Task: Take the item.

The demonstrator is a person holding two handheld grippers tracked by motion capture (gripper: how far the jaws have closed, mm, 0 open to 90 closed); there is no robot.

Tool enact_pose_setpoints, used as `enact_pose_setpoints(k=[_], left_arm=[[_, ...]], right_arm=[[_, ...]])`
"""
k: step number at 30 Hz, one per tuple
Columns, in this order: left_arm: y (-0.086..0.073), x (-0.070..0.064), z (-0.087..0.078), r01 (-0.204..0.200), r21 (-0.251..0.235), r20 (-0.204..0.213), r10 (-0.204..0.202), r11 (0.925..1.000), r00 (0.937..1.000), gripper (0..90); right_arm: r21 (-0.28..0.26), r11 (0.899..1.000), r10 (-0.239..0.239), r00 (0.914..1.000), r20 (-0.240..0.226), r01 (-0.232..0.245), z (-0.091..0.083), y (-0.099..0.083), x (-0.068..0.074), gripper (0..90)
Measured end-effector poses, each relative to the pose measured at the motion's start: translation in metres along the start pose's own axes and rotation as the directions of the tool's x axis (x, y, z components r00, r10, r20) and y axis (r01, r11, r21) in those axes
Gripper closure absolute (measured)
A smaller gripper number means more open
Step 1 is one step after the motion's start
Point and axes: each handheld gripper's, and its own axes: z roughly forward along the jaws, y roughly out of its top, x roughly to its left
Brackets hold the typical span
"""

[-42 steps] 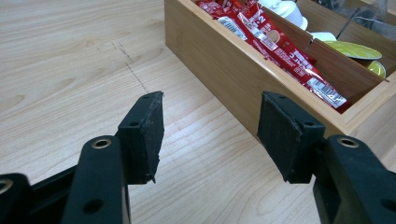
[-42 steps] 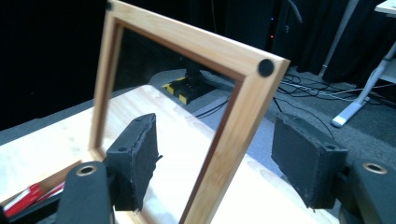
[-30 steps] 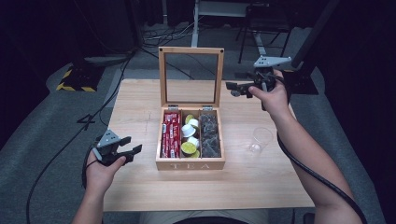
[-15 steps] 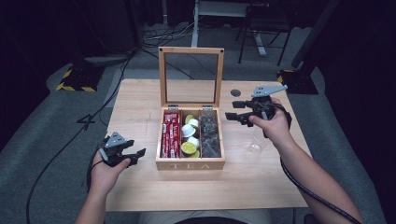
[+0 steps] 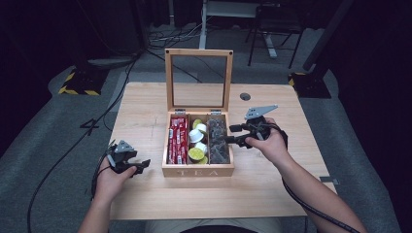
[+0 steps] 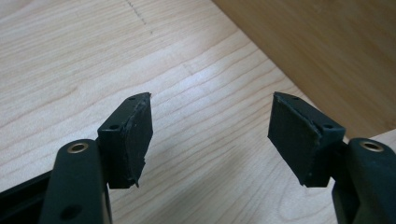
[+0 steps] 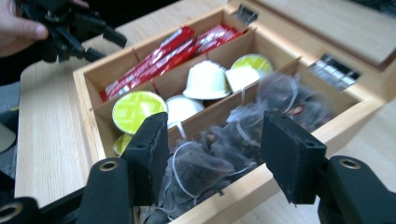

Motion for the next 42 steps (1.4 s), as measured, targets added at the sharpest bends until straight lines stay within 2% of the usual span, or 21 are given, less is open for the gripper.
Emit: enact_pose_setpoints(k=[5, 7, 9, 10, 13, 19, 21, 22, 28, 29, 31, 33, 39, 42], left_arm=[[-0.003, 0.001, 0.004, -0.005, 0.018, -0.012, 0.005, 0.9998, 0.9999, 31.2], [-0.004, 0.001, 0.005, -0.011, 0.024, -0.016, 0.011, 0.9997, 0.9998, 31.1], [-0.005, 0.001, 0.007, -0.012, 0.023, -0.02, 0.012, 0.9997, 0.9997, 31.1], [-0.005, 0.001, 0.007, -0.011, 0.025, -0.017, 0.012, 0.9996, 0.9998, 31.1], [-0.005, 0.001, 0.007, -0.01, 0.022, -0.017, 0.01, 0.9997, 0.9998, 31.0], [-0.006, 0.001, 0.007, -0.014, 0.026, -0.016, 0.015, 0.9996, 0.9998, 31.1], [-0.005, 0.001, 0.007, -0.017, 0.025, -0.016, 0.017, 0.9996, 0.9997, 31.1], [-0.005, 0.001, 0.007, -0.017, 0.023, -0.017, 0.017, 0.9996, 0.9997, 31.1], [-0.005, 0.001, 0.007, -0.016, 0.024, -0.016, 0.016, 0.9996, 0.9997, 31.2], [-0.005, 0.0, 0.007, -0.017, 0.025, -0.018, 0.018, 0.9995, 0.9997, 31.2], [-0.005, 0.0, 0.007, -0.019, 0.023, -0.017, 0.019, 0.9996, 0.9997, 31.2], [-0.005, 0.001, 0.006, -0.02, 0.025, -0.017, 0.02, 0.9995, 0.9997, 31.3], [-0.005, 0.001, 0.005, -0.021, 0.02, -0.018, 0.021, 0.9996, 0.9996, 31.5], [-0.005, 0.001, 0.005, -0.014, 0.018, -0.018, 0.015, 0.9997, 0.9997, 31.6]], right_arm=[[0.049, 0.998, -0.026, 0.9996, -0.01, 0.026, 0.016, -0.005, 0.005, 44.7], [0.074, 0.996, -0.039, 0.9992, -0.006, 0.04, 0.022, -0.007, 0.006, 50.6], [0.125, 0.99, -0.065, 0.9975, 0.028, 0.061, 0.027, -0.009, 0.006, 51.8], [0.141, 0.987, -0.076, 0.9967, 0.029, 0.071, 0.03, -0.01, 0.006, 52.6], [0.16, 0.983, -0.089, 0.996, 0.009, 0.087, 0.034, -0.011, 0.008, 53.2], [0.209, 0.97, -0.131, 0.9914, 0.01, 0.126, 0.042, -0.012, 0.013, 55.6], [0.223, 0.963, -0.157, 0.9874, 0.018, 0.149, 0.045, -0.013, 0.015, 55.5], [0.237, 0.957, -0.18, 0.9834, 0.026, 0.168, 0.047, -0.013, 0.017, 55.5], [0.262, 0.948, -0.197, 0.98, 0.029, 0.182, 0.053, -0.013, 0.02, 55.7], [0.268, 0.944, -0.206, 0.978, 0.033, 0.19, 0.053, -0.013, 0.02, 56.8], [0.286, 0.936, -0.223, 0.974, 0.038, 0.204, 0.054, -0.013, 0.022, 65.2], [0.293, 0.934, -0.226, 0.9733, 0.039, 0.205, 0.054, -0.014, 0.023, 71.2], [0.284, 0.938, -0.219, 0.9746, 0.047, 0.197, 0.053, -0.013, 0.024, 75.0], [0.246, 0.952, -0.197, 0.9794, 0.044, 0.181, 0.048, -0.011, 0.023, 75.5]])
